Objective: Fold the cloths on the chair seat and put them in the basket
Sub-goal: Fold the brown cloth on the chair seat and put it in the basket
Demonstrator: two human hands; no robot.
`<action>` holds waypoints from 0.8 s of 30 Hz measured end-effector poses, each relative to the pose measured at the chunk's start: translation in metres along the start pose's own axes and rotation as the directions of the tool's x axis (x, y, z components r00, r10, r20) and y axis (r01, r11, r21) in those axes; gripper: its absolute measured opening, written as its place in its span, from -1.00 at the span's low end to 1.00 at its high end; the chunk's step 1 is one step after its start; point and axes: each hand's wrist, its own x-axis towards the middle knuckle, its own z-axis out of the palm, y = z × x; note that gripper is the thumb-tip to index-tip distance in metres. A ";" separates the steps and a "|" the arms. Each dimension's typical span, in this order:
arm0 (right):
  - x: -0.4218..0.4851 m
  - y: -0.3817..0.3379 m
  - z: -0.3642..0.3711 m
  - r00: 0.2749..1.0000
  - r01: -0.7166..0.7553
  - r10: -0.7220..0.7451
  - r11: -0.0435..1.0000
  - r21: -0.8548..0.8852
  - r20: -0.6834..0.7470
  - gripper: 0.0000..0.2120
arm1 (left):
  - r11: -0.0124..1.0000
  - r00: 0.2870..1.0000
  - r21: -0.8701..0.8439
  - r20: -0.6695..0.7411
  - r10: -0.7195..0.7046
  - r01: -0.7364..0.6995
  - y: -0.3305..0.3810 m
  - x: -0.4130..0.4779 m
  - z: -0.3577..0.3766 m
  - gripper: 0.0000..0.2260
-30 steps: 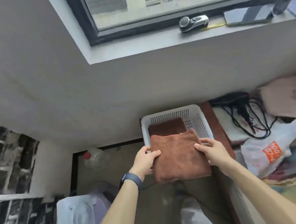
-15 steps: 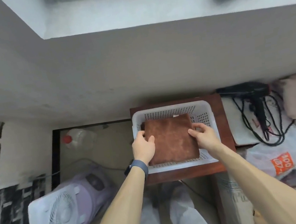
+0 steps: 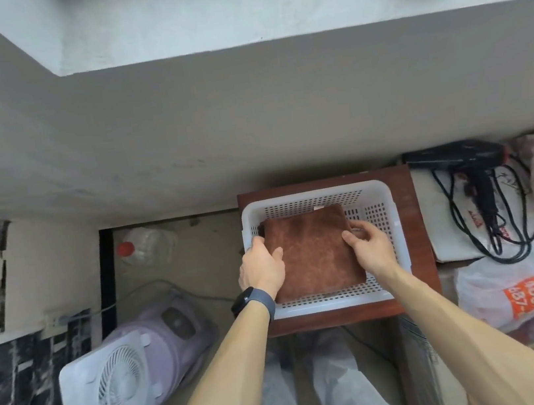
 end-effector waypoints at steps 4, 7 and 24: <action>0.001 0.001 0.003 0.998 -0.049 0.046 0.993 -0.111 -0.033 -0.64 | 0.998 0.994 0.042 -0.088 0.058 -0.055 0.004 -0.004 0.005 -0.59; -0.013 0.007 0.009 0.958 0.132 -0.202 0.941 -0.312 -0.202 -0.61 | 0.937 0.920 0.245 -0.243 0.308 -0.249 -0.002 -0.015 0.017 -0.55; 0.046 0.054 0.046 0.829 0.468 -0.518 0.442 -0.765 0.208 -0.41 | 0.735 0.840 0.532 -0.080 0.537 -0.420 -0.038 0.049 0.102 -0.40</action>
